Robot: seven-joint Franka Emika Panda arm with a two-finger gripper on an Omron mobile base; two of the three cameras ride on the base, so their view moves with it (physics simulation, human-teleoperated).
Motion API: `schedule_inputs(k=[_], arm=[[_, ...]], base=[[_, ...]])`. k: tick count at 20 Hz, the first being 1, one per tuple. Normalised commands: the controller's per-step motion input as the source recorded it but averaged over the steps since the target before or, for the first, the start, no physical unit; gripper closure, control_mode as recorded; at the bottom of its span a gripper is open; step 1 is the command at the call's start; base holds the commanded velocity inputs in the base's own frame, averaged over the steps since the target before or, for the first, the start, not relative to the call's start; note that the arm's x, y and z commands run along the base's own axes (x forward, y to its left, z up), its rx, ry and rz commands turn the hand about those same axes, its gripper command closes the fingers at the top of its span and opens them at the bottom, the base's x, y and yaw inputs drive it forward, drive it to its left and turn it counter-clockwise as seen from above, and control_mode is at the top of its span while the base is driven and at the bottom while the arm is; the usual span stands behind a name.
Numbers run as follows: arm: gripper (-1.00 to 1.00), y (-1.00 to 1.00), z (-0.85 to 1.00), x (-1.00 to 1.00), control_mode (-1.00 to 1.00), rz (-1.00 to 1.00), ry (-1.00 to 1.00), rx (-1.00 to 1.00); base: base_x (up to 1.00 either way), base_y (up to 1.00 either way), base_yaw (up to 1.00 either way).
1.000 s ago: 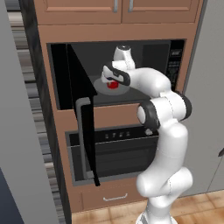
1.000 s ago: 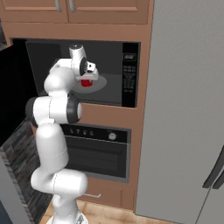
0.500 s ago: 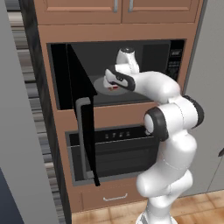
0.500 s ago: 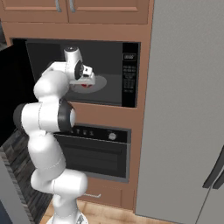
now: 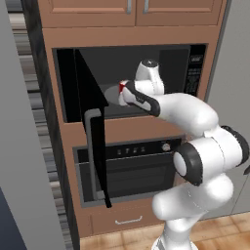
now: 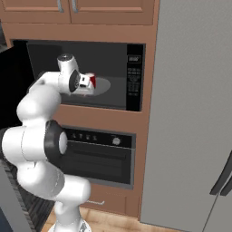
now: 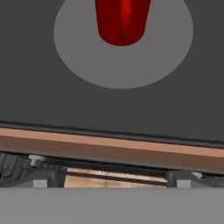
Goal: Pick the mug from the counter and place it inside the microwave. Then close the microwave.
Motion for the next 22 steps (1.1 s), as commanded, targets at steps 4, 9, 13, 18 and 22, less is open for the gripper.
schedule_inputs(k=[4,9,13,18,22], arm=[[-1.00,-0.02,0.11,-0.92,-1.00,-0.01,-0.02,0.02],[-1.00,-0.08,0.17,-0.99,-1.00,-0.01,-0.03,0.02],[-1.00,-0.19,0.17,-0.96,-1.00,0.00,-0.04,0.00],[-1.00,-0.19,0.20,-0.92,-1.00,0.00,-0.03,0.00],[-1.00,-0.12,0.24,-0.80,-1.00,0.00,-0.03,0.00]], base=[[0.00,0.00,0.00],[0.00,0.00,0.00],[0.00,0.00,0.00],[0.00,0.00,0.00],[0.00,0.00,0.00]])
